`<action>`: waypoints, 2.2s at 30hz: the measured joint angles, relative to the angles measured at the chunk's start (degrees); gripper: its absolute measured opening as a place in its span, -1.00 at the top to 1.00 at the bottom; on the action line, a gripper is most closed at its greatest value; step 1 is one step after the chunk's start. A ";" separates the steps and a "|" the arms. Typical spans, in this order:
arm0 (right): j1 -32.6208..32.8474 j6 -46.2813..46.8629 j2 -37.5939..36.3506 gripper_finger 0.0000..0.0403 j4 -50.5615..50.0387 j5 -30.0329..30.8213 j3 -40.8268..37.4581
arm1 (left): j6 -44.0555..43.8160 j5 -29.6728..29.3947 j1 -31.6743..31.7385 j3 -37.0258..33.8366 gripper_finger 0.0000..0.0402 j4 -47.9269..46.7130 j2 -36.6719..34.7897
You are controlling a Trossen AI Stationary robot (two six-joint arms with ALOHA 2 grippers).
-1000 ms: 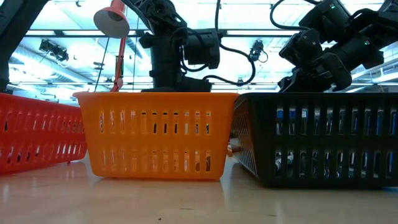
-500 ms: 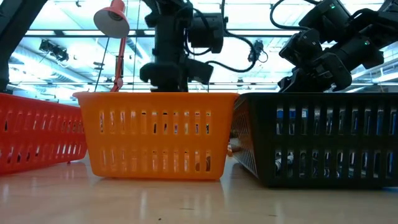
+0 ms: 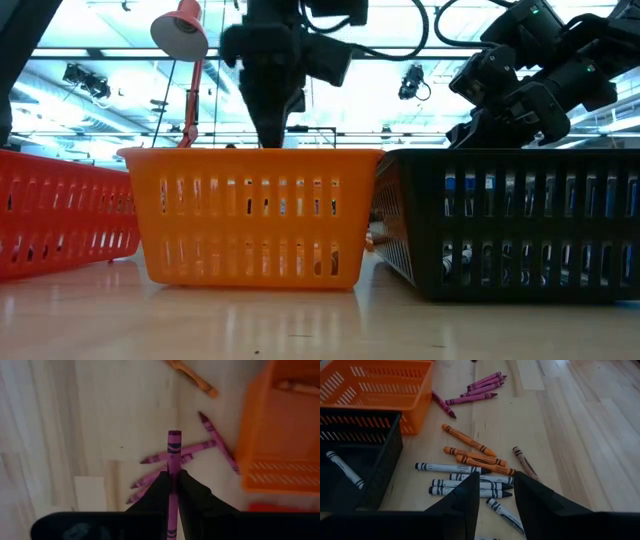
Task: Sort crayons
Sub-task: Put the violet crayon into the red bin
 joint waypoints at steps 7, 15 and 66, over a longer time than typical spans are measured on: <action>0.16 0.28 0.00 0.38 -0.05 -0.83 0.00 | -7.62 0.02 -5.48 0.39 0.86 -4.53 0.00; 0.70 0.48 0.00 0.38 -0.05 -0.83 0.00 | -19.23 0.04 -13.45 0.39 0.86 -7.50 0.00; 0.72 0.94 0.00 0.38 -0.03 -1.25 0.00 | -101.77 -7.70 -36.40 -11.09 0.86 -7.55 0.48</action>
